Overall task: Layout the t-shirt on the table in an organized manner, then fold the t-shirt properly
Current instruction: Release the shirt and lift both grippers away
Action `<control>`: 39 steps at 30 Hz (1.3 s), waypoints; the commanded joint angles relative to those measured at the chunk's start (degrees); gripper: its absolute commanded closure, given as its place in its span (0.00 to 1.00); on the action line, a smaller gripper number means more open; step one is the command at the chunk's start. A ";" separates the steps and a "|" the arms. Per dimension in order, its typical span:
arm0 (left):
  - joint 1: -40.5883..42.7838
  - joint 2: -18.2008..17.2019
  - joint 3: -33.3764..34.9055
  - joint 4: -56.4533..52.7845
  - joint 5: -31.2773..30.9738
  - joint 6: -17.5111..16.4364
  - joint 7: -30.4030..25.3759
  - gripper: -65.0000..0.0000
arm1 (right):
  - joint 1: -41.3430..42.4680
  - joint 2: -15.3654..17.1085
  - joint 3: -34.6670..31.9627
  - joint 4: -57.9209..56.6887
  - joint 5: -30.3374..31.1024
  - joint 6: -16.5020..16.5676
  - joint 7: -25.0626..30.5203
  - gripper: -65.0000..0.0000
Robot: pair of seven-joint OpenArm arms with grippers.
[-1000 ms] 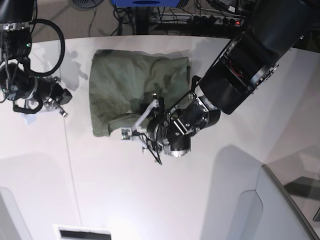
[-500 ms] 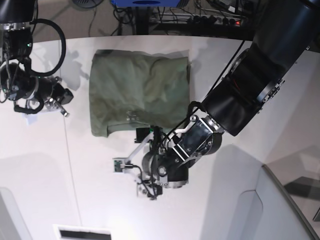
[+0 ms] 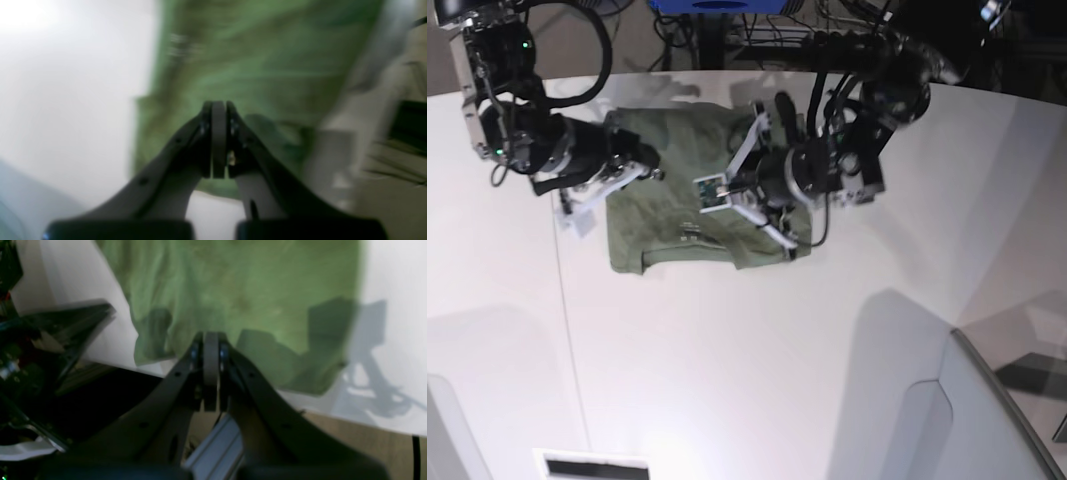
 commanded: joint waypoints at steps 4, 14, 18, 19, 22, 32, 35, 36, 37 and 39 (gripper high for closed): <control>3.51 -0.05 -2.80 0.96 0.49 0.38 -0.62 1.00 | 0.82 -0.04 -3.01 -0.54 0.84 0.57 1.56 1.00; 4.57 -2.24 -2.98 -9.50 0.58 0.38 -6.33 1.00 | 1.96 0.40 -10.84 -10.39 0.84 0.65 10.79 1.00; 4.57 -3.56 -2.89 -15.39 0.58 0.38 -9.23 1.00 | 1.70 1.72 -10.49 -14.52 0.84 4.43 12.11 1.00; 4.48 -3.65 -2.98 -16.10 0.58 0.38 -9.85 1.00 | 1.52 1.98 -10.40 -14.79 0.84 5.66 12.64 1.00; 4.13 -4.79 -3.15 -16.89 0.49 0.38 -10.99 1.00 | 1.00 3.04 -10.40 -14.79 0.84 6.89 13.69 1.00; 1.31 -5.15 -7.55 -7.39 0.14 0.38 -10.64 1.00 | -0.50 3.65 -10.22 -3.18 0.84 6.81 13.34 1.00; 2.90 -4.97 -12.47 -0.54 0.05 0.38 -10.64 1.00 | -3.57 5.50 -5.74 4.47 0.84 6.81 13.34 1.00; 3.86 -4.97 -13.96 1.40 0.05 0.38 -10.64 1.00 | -4.89 5.76 -3.63 6.40 0.84 6.81 13.34 1.00; 5.18 -5.06 -15.46 3.07 0.05 0.38 -10.64 1.00 | -6.83 6.12 -0.55 7.90 0.84 6.81 13.34 1.00; 9.31 -5.32 -18.71 5.35 0.05 0.38 -10.91 1.00 | -11.13 6.82 5.78 9.74 0.84 6.81 13.34 1.00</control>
